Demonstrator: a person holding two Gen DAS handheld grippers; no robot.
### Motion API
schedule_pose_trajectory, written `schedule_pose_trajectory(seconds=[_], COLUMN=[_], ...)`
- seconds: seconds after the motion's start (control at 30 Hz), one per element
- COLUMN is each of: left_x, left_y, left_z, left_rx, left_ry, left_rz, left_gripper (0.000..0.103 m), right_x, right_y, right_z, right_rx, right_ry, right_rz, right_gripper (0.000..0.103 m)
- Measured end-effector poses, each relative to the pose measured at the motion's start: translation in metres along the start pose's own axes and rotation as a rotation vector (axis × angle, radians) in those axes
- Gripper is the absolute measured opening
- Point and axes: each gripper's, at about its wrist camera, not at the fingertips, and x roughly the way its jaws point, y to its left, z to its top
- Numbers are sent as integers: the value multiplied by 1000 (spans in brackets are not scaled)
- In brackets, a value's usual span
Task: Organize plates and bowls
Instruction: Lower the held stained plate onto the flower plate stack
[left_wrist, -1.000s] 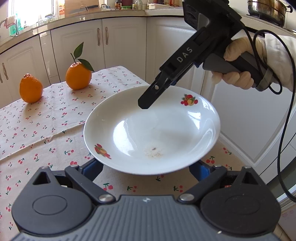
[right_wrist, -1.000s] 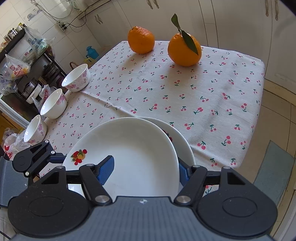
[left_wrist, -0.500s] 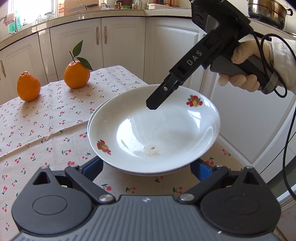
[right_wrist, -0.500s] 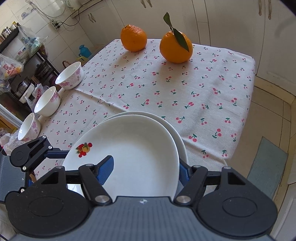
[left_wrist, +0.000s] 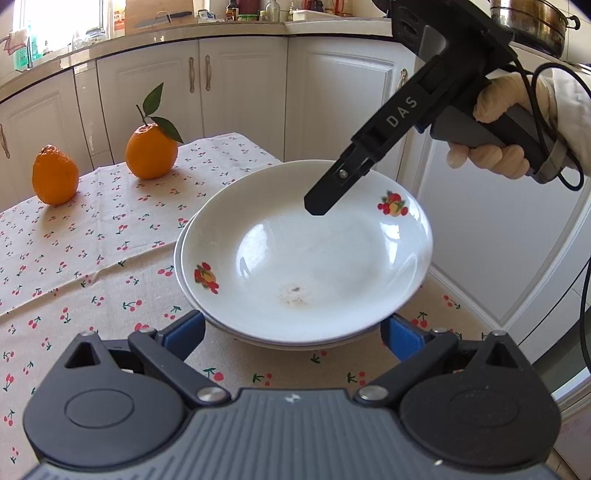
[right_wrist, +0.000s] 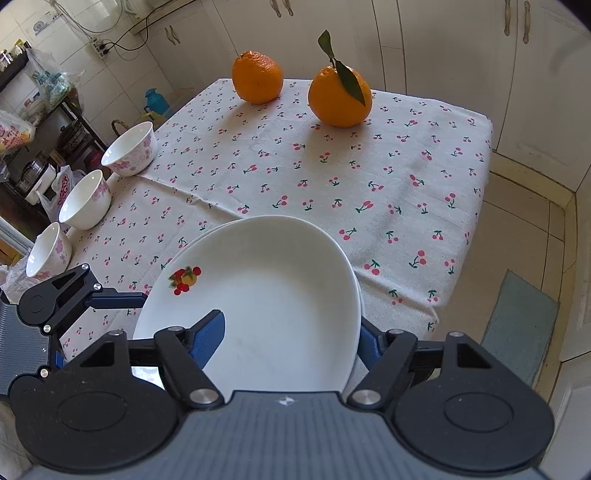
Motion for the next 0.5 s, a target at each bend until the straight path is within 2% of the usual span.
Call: schedule_pose_trajectory(seconds=[0.5], left_x=[-1], left_y=[-1], left_z=[-1], left_rx=[14], left_ry=[-1], left_rz=[17], left_gripper=[101], right_x=[1], right_y=[10], right_z=[-1], right_rx=[-16], right_ry=[26], right_rz=[-54], right_gripper=[89])
